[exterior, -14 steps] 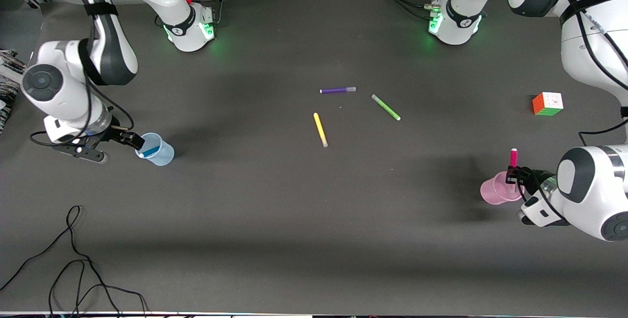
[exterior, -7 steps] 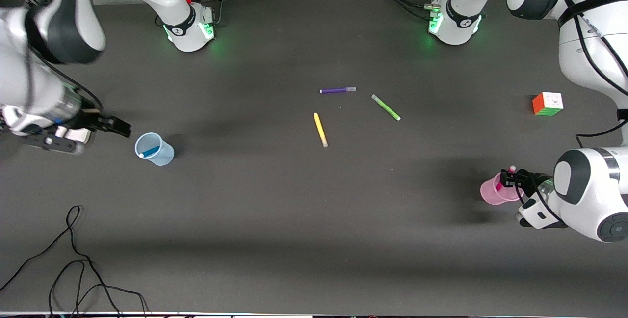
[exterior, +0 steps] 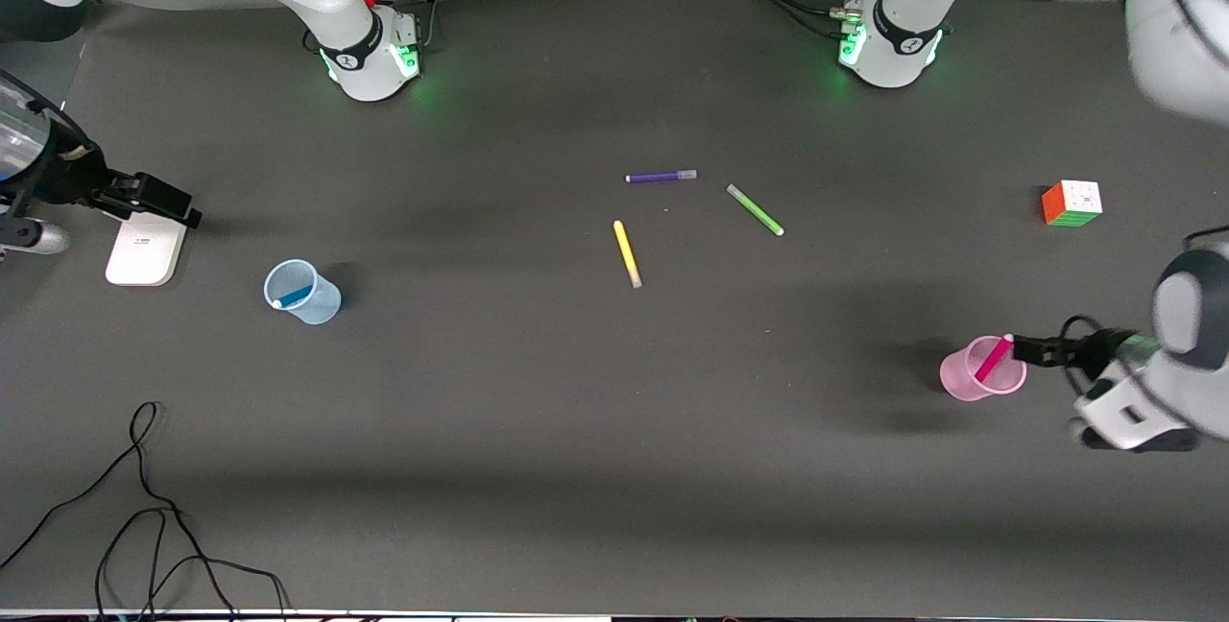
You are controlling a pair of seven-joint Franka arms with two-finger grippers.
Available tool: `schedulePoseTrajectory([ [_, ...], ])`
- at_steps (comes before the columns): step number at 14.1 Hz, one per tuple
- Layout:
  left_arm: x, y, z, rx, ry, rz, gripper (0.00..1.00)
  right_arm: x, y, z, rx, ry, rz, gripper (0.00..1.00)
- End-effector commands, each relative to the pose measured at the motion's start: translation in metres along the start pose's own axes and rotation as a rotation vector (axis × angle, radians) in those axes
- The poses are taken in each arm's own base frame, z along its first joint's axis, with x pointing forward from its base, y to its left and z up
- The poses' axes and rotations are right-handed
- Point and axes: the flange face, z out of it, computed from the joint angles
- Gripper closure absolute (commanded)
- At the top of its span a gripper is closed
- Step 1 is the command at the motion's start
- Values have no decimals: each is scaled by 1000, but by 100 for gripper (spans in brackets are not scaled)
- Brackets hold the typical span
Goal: Place pink and blue markers in matching cups
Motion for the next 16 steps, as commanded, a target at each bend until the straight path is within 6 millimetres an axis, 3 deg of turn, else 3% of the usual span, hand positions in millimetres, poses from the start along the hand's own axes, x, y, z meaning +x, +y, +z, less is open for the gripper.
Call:
schedulePoseTrajectory([
  [1, -65, 1, -36, 21, 48, 9, 0, 1, 6, -21, 28, -3, -23, 0],
  [5, -130, 11, -56, 46, 152, 16, 0, 2, 4, -39, 20, 30, -29, 0],
  [8, -169, 24, -80, 27, 233, 25, 0, 2, 0, -34, 15, 21, -35, 0],
  [12, -194, 61, -119, 32, 305, 67, 0, 0, -10, -31, 1, 13, -51, 0],
  [16, -207, 70, -140, -21, 297, 65, 0, -7, -27, -30, -15, -5, -85, 0],
])
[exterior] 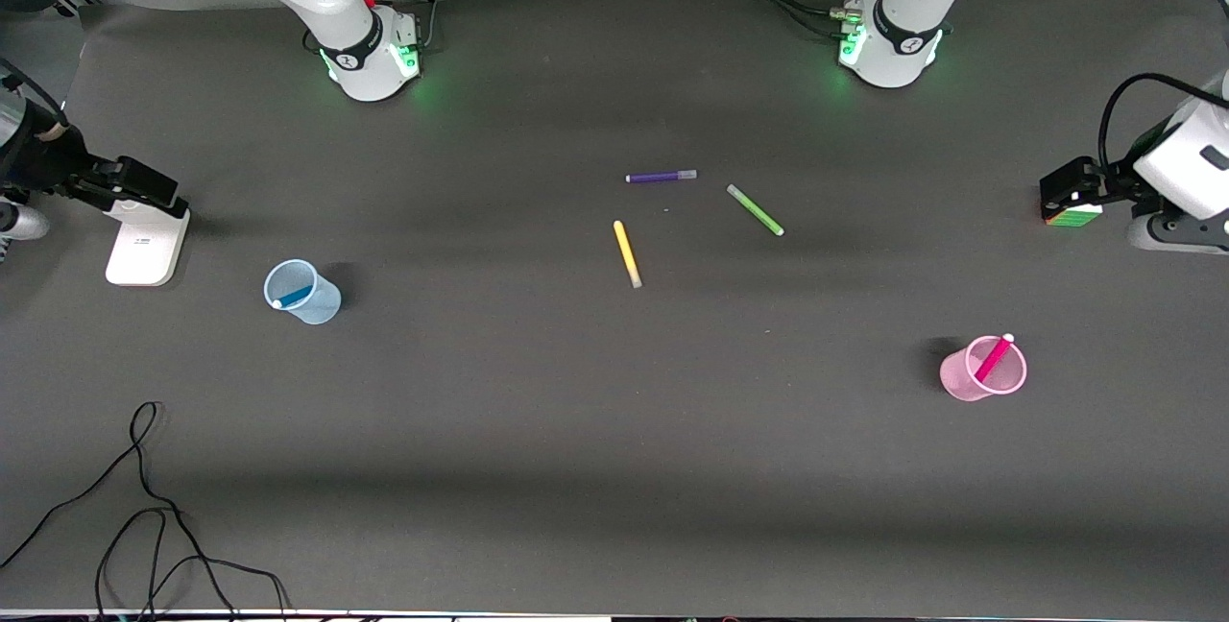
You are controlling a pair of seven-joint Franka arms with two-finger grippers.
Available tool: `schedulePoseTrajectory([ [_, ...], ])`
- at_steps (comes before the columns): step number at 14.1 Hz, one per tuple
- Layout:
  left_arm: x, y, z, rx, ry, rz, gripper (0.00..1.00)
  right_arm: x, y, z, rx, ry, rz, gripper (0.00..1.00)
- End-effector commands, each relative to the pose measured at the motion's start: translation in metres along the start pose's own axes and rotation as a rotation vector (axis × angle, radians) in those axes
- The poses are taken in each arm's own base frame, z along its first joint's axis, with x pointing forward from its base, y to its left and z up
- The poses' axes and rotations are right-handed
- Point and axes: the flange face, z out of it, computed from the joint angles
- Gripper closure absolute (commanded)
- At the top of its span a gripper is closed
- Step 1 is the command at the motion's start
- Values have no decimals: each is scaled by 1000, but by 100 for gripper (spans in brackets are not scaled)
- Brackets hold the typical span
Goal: Place pink and blue markers in matching cups
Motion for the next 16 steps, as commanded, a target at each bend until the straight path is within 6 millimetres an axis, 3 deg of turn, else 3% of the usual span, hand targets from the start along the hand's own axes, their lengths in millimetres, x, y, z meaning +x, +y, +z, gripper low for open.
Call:
schedulePoseTrajectory([
  [1, -7, 3, -16, -37, -12, -34, 0, -4, -9, -3, 1, -18, -40, 0],
  [7, -8, 3, -14, -37, -23, -45, 0, -9, -5, -33, -28, 29, -67, 0],
  [16, -5, 3, -8, -31, -38, -26, 0, -6, 1, -35, -20, 30, -58, 0],
])
